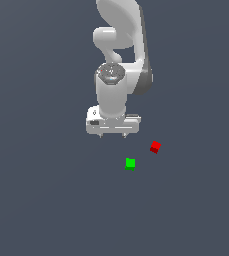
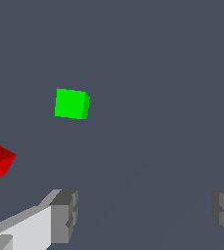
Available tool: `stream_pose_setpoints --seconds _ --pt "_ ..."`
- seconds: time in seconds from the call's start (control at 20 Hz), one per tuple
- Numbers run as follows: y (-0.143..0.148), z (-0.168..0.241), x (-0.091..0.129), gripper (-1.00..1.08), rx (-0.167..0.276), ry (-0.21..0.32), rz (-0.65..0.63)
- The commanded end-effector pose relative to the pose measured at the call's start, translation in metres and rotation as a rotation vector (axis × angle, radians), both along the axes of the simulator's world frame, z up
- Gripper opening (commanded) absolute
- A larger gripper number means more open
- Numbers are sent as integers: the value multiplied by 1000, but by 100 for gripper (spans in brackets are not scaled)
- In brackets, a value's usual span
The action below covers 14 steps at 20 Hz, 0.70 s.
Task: Stack the red cube on top of the green cube.
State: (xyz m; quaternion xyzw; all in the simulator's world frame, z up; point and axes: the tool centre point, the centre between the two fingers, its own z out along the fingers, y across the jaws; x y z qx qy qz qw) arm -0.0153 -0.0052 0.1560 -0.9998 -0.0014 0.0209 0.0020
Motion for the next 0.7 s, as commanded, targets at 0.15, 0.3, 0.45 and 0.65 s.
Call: stream_pose_setpoints --seconds 0.15,0.3,0.45,0.65 --pt "1 -1 -1 100 0 0 -4" --pt "6 -2 -3 100 0 -1 -15" --pt "13 -5 -6 100 -1 -2 -33" --pt "27 -11 -11 100 -2 -5 -69"
